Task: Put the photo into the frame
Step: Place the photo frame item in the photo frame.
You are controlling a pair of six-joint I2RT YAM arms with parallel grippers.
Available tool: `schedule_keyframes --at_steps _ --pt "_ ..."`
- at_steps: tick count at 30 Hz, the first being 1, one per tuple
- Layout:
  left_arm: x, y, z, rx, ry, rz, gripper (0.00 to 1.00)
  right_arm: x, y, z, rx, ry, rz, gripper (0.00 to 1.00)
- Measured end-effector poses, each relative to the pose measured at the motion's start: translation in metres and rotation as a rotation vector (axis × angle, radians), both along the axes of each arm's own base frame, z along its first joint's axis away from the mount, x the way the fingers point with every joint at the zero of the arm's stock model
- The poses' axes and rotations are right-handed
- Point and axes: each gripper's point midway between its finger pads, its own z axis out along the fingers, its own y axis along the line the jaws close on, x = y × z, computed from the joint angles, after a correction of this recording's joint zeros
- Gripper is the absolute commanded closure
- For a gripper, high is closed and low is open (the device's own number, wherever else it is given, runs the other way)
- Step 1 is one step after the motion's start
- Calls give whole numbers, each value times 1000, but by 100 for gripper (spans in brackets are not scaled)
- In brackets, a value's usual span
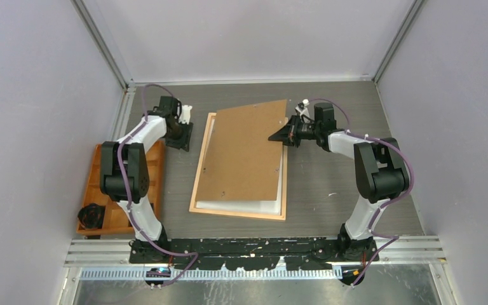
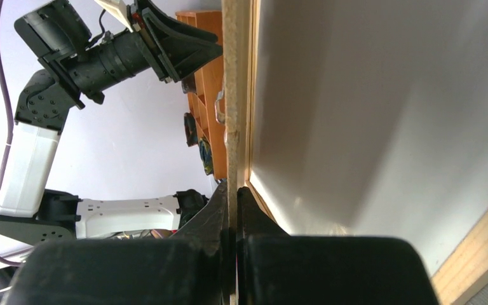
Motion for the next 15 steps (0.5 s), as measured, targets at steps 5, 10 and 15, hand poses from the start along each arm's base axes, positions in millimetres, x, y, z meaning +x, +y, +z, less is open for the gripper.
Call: schedule_keyframes --at_steps 5,10,15 --pt "0 -6 -14 27 21 -26 63 -7 0 -6 2 18 13 99" --pt "0 -9 -23 39 40 -35 64 -9 0 -7 5 14 21 99" --pt "0 -12 -27 46 44 -43 66 -9 1 -9 6 17 28 99"
